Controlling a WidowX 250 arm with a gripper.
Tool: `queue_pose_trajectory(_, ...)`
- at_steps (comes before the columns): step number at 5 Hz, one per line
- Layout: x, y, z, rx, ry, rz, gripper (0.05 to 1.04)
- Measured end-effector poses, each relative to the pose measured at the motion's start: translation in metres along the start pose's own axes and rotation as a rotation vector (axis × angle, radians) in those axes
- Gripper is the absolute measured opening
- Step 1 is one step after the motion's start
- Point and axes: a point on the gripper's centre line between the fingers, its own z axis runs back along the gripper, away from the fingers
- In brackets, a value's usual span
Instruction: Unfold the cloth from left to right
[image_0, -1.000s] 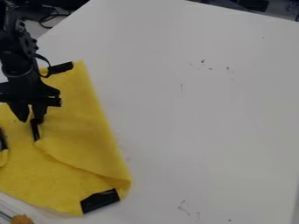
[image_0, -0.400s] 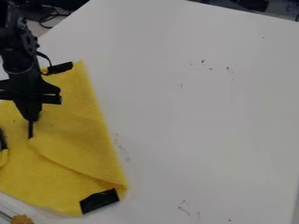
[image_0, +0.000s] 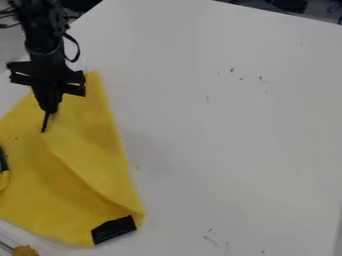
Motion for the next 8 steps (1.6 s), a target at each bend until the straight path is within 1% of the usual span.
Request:
queue_pose_trajectory(1,0.011,-0.023,0.014,-0.008,-0.012,-0.034,0.050)
queue_pose_trajectory(2,0.016,-0.049,0.023,-0.028,-0.024,-0.050,0.050)
queue_pose_trajectory(3,0.027,-0.077,0.035,-0.032,-0.055,-0.094,0.050)
queue_pose_trajectory(4,0.039,-0.102,0.043,-0.029,-0.076,-0.149,0.050)
queue_pose_trajectory(5,0.049,-0.126,0.047,-0.019,-0.079,-0.199,0.050)
queue_pose_trajectory(6,0.058,-0.136,0.045,-0.020,-0.058,-0.229,0.050)
queue_pose_trajectory(7,0.065,-0.145,0.042,-0.041,-0.051,-0.228,0.050)
queue_pose_trajectory(8,0.067,-0.157,0.035,-0.067,-0.035,-0.228,0.066)
